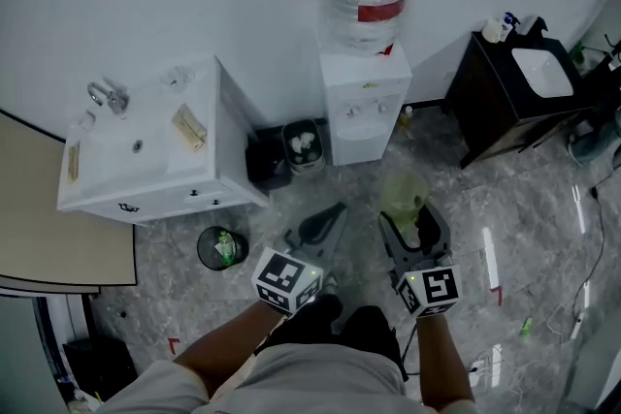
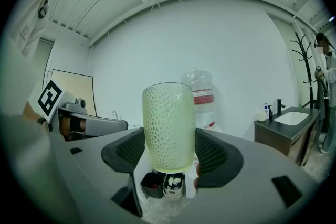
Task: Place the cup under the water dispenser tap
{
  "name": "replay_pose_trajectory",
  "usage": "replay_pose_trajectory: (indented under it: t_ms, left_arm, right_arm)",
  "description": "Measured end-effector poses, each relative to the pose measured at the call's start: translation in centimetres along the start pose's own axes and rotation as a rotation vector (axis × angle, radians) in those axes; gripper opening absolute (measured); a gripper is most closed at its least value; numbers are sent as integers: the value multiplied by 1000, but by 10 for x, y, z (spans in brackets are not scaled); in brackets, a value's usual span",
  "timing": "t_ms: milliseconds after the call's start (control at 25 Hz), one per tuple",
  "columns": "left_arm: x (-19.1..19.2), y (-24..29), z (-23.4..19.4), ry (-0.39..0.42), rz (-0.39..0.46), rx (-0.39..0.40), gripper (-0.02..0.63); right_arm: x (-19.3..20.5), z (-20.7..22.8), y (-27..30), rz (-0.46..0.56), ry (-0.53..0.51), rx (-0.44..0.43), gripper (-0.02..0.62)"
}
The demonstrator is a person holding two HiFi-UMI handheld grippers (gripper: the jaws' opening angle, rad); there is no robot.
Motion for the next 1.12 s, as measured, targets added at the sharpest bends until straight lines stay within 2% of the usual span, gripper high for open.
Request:
replay_pose_trajectory:
  t_ms: [320, 640, 840, 960, 1120]
  left_arm:
    - [0, 82, -74, -41, 8, 7, 18]
    - [7, 172, -135, -65, -22, -41, 18]
    - [7, 207, -170, -87, -26, -95, 18]
    - [26, 222, -197, -84, -28, -97, 18]
    - [74, 236, -236, -91, -31, -100, 18]
  right_arm:
    - [40, 40, 97, -26, 10, 18, 310]
    - [88, 92, 189, -52, 21, -48, 310]
    - [117, 113, 238, -87, 27, -84, 310]
    - [153, 112, 262, -94, 39, -91, 310]
    - [212, 104, 292, -80, 5, -87, 310]
Point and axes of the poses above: the fingertips, and each gripper's own axes: y forward along the fingers, z to its right, x out of its underside, the point moved 10 cm from there along -y, backward along the fingers, and after that the axes turned 10 degrees about -y, right-handed, at the moved point
